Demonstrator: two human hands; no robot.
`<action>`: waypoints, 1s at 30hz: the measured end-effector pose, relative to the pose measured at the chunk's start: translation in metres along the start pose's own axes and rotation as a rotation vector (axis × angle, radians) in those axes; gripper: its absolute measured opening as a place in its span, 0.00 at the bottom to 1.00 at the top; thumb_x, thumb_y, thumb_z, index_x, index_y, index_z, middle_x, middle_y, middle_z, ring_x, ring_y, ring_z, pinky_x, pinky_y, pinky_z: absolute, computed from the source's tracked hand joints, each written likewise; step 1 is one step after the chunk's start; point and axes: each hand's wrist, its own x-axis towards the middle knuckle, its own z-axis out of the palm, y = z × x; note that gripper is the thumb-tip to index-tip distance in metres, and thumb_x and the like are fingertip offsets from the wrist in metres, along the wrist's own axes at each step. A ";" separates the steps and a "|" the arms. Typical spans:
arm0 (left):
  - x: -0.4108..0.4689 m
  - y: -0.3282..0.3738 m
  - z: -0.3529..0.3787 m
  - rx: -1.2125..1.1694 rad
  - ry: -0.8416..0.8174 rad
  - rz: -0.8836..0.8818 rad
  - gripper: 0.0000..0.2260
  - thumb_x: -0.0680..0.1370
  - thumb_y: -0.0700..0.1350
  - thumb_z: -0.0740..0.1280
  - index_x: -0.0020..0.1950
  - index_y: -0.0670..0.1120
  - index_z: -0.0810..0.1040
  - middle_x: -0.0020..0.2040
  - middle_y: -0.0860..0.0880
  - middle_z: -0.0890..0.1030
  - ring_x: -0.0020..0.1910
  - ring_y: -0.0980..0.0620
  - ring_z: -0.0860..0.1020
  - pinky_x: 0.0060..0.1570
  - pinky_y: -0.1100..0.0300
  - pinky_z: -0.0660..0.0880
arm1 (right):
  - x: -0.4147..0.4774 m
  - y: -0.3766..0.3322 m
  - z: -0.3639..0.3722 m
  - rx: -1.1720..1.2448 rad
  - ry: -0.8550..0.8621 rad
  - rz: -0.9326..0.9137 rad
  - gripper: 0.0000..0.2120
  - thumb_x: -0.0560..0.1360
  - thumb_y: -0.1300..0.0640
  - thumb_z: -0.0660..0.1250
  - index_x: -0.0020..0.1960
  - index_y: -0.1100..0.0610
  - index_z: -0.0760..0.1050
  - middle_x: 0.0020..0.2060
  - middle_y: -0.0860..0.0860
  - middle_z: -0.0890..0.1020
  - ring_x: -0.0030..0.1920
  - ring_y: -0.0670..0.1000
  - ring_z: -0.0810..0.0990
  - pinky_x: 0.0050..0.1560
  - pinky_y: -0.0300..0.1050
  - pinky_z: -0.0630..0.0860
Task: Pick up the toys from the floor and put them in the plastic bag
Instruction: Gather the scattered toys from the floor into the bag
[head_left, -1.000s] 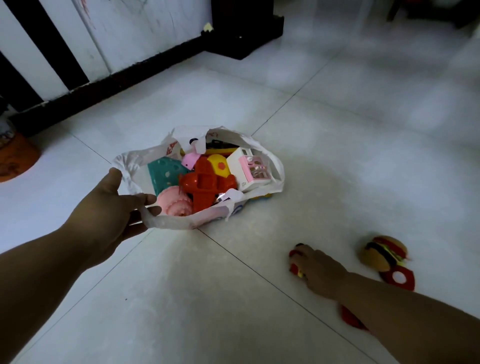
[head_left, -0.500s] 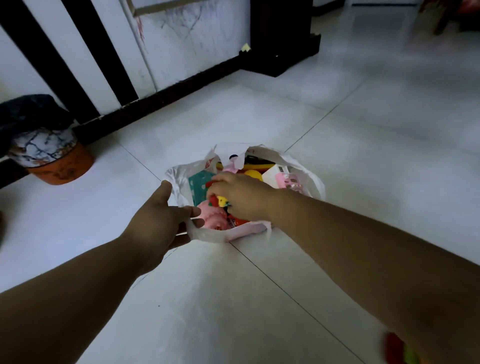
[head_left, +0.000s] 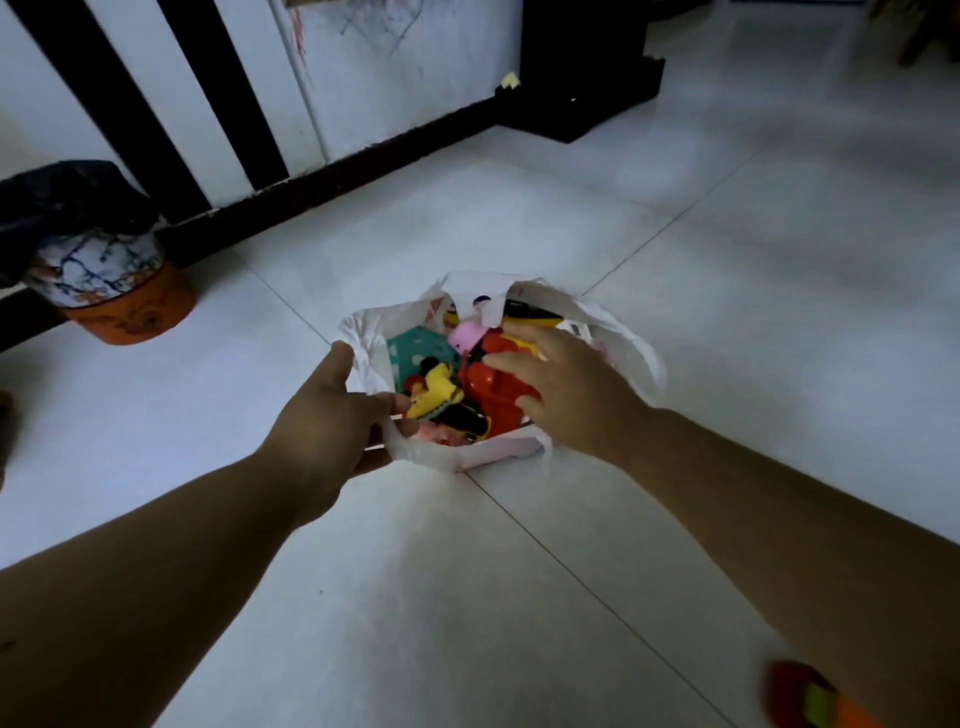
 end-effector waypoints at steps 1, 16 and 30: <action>0.000 0.000 0.002 0.007 -0.010 0.003 0.21 0.78 0.35 0.65 0.65 0.56 0.68 0.51 0.44 0.82 0.50 0.40 0.84 0.54 0.42 0.79 | -0.021 0.011 -0.012 -0.027 0.063 0.036 0.24 0.68 0.63 0.72 0.63 0.56 0.76 0.64 0.59 0.76 0.61 0.60 0.76 0.62 0.52 0.71; 0.027 -0.034 -0.011 0.096 -0.015 0.051 0.14 0.82 0.41 0.57 0.67 0.46 0.68 0.52 0.45 0.78 0.26 0.59 0.82 0.24 0.63 0.77 | -0.316 0.079 -0.039 -0.084 -0.679 1.009 0.41 0.74 0.43 0.66 0.78 0.45 0.45 0.77 0.52 0.40 0.76 0.60 0.47 0.74 0.57 0.56; -0.003 -0.007 0.006 0.194 -0.019 0.068 0.22 0.80 0.35 0.59 0.40 0.64 0.66 0.44 0.48 0.81 0.33 0.51 0.82 0.21 0.66 0.75 | -0.274 0.093 -0.041 -0.278 -0.463 1.006 0.20 0.80 0.49 0.57 0.70 0.52 0.66 0.67 0.58 0.70 0.59 0.61 0.76 0.56 0.52 0.74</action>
